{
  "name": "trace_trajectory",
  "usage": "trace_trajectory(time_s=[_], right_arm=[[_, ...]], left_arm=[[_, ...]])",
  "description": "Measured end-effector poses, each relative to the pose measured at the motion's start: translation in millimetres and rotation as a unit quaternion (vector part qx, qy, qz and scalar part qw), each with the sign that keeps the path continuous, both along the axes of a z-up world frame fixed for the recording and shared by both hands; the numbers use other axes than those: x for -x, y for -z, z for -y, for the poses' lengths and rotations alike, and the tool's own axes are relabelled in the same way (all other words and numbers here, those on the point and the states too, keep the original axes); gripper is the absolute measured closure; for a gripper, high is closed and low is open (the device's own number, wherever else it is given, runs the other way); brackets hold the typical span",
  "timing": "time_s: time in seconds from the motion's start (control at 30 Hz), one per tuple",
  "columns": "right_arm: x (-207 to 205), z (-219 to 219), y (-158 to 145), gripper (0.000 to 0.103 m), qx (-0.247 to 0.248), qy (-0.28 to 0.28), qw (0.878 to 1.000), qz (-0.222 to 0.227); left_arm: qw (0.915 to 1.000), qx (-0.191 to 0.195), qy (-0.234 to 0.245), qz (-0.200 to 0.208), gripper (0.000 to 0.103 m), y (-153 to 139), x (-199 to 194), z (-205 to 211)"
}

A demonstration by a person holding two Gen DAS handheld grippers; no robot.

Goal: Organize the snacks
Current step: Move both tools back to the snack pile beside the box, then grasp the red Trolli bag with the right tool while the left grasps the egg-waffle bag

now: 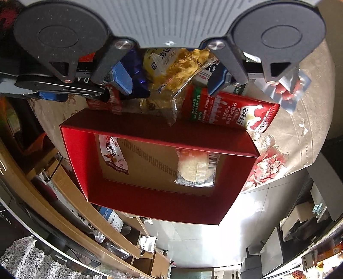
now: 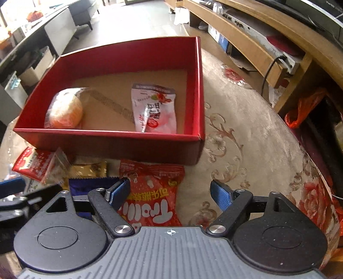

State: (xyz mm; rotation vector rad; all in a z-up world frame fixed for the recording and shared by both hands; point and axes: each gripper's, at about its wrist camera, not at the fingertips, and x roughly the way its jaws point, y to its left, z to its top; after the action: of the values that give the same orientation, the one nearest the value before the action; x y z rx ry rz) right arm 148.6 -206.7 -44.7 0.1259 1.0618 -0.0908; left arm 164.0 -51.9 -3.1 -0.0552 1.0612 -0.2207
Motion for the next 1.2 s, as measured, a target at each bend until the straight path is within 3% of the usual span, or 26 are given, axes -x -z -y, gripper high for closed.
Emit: trace_trajectory(time_s=[0.2, 0.37, 0.43, 0.5, 0.7, 0.9, 1.2], right_arm=[[2, -3, -10, 0.015, -0.013, -0.013, 1.000, 0.014], [-9, -14, 11, 0.015, 0.005, -0.026, 0.999, -0.021], [-13, -14, 16, 0.017, 0.005, -0.023, 0.999, -0.024], [-16, -10, 16, 0.029, 0.006, -0.018, 0.999, -0.026], [-7, -4, 16, 0.036, 0.020, -0.037, 0.999, -0.033], [14, 23, 9, 0.041, 0.024, -0.018, 0.999, -0.022], [30, 52, 12, 0.042, 0.021, -0.014, 0.999, -0.029]], left_arm=[[1.0000, 0.005, -0.007, -0.002, 0.028, -1, -1, -7], [1.0000, 0.004, -0.005, -0.006, 0.028, 1, -1, -8], [1.0000, 0.004, -0.002, -0.008, 0.029, 1, -1, -7], [0.9999, 0.005, 0.000, -0.011, 0.028, 2, -1, -6], [0.9996, 0.013, 0.016, -0.021, 0.028, 4, 3, 7], [0.9993, 0.011, 0.032, -0.014, 0.025, 2, 18, 28], [0.9998, 0.004, 0.017, 0.009, 0.025, -8, 37, 29]])
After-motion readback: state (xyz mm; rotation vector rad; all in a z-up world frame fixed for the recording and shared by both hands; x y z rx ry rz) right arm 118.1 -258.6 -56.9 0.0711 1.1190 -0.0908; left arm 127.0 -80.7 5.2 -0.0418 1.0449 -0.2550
